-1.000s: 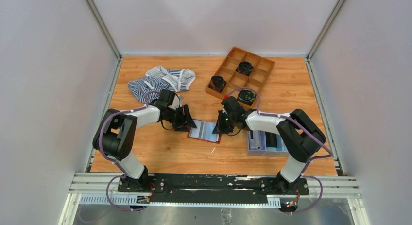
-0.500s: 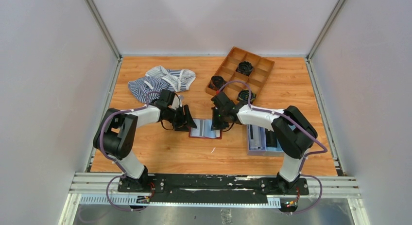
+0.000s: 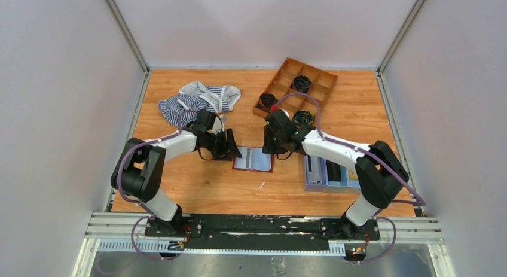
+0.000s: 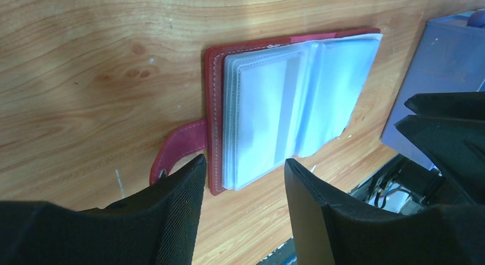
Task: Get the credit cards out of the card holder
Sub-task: Remove the credit card from the card holder.
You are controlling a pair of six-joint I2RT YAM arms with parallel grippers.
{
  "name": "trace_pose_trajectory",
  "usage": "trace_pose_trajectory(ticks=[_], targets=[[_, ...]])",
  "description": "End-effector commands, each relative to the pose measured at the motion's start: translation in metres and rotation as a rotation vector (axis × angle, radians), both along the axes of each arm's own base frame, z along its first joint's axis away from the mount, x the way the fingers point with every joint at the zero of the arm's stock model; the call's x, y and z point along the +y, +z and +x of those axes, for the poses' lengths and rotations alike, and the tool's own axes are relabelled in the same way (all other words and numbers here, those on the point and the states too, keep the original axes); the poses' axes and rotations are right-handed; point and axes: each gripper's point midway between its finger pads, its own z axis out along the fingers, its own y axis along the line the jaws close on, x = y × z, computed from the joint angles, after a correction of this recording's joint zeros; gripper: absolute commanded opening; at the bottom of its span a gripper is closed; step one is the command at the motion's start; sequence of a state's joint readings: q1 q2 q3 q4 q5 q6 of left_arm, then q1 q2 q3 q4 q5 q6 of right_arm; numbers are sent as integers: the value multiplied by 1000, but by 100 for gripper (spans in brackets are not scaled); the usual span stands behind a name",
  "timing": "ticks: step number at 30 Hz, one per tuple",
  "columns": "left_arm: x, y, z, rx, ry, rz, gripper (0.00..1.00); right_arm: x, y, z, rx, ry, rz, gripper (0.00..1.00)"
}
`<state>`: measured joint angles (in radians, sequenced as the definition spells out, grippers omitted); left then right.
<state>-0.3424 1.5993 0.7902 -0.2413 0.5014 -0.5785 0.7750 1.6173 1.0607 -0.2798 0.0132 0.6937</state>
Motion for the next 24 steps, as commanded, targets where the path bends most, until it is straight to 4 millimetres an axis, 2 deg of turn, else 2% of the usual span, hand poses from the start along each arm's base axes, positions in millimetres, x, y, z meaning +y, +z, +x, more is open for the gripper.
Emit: trace_pose_trajectory(ticks=[1,4,7,16,24], targets=[[-5,8,1,-37,-15,-5,56,8,-1,-2,-27,16,20,34],[-11,9,1,-37,-13,-44,54,26,-8,-7,27,66,79,28],[-17,11,1,-44,-24,-63,52,33,-19,-7,56,78,93,27],[-26,6,1,-20,-53,-78,50,16,-52,-10,138,19,67,26],[-34,5,-1,-8,-79,-84,52,13,-63,-15,169,5,67,26]])
